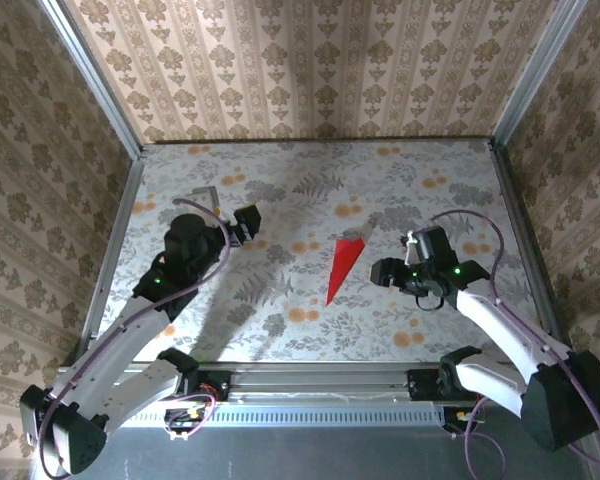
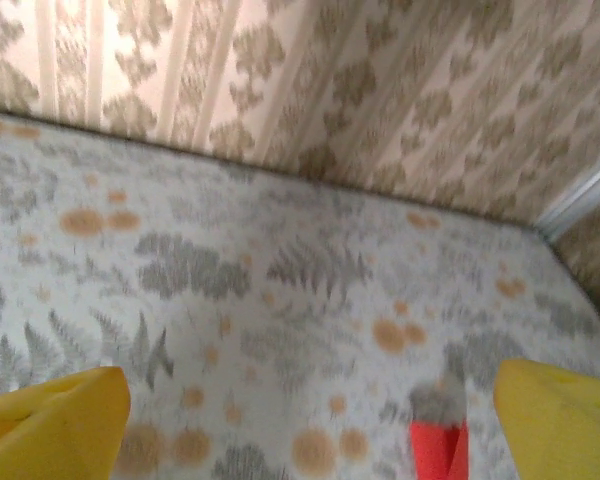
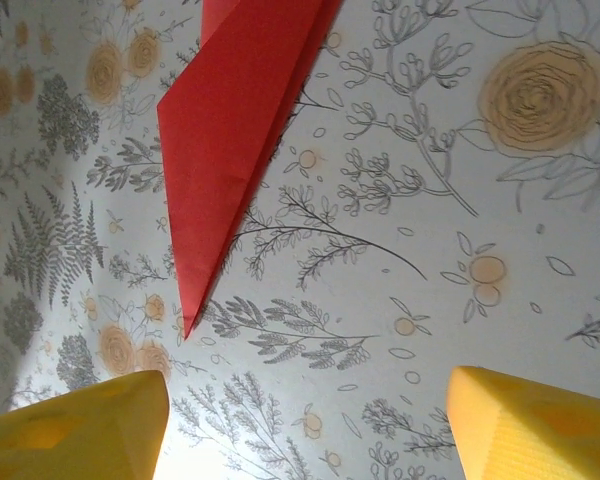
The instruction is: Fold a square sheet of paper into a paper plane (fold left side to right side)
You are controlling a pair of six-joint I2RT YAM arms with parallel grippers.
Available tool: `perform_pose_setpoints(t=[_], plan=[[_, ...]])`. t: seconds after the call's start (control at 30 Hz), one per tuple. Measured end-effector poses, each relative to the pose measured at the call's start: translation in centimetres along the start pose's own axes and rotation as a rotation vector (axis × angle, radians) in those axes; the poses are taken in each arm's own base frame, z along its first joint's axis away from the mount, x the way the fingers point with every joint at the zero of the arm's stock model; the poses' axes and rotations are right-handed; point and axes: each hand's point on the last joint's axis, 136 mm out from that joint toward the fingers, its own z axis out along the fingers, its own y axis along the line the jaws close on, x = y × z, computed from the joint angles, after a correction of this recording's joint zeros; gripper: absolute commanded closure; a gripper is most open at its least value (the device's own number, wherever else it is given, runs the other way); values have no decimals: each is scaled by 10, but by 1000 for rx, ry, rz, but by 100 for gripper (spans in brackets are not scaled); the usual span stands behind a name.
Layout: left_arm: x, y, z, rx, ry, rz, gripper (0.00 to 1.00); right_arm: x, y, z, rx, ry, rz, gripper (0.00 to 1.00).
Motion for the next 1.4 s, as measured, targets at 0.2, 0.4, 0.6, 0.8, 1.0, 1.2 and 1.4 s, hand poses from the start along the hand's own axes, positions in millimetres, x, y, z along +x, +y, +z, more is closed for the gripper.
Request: perform_pose_setpoints(t=[0.2, 0.4, 0.6, 0.8, 1.0, 1.2, 1.4], plan=[[-24, -25, 10, 146, -101, -19, 4, -14, 27, 16, 72, 31, -44, 32], [21, -10, 31, 164, -1, -29, 3, -31, 59, 38, 185, 71, -112, 33], [24, -5, 37, 182, 21, -34, 3, -35, 69, 60, 325, 107, -168, 34], [18, 2, 36, 186, 0, -46, 3, -40, 73, 85, 426, 145, -203, 34], [24, 8, 36, 186, 17, -70, 3, -38, 66, 107, 502, 186, -222, 36], [20, 6, 35, 198, 6, -75, 3, -33, 57, 119, 545, 224, -231, 41], [20, 6, 35, 199, 7, -78, 3, -28, 52, 121, 565, 244, -237, 58]])
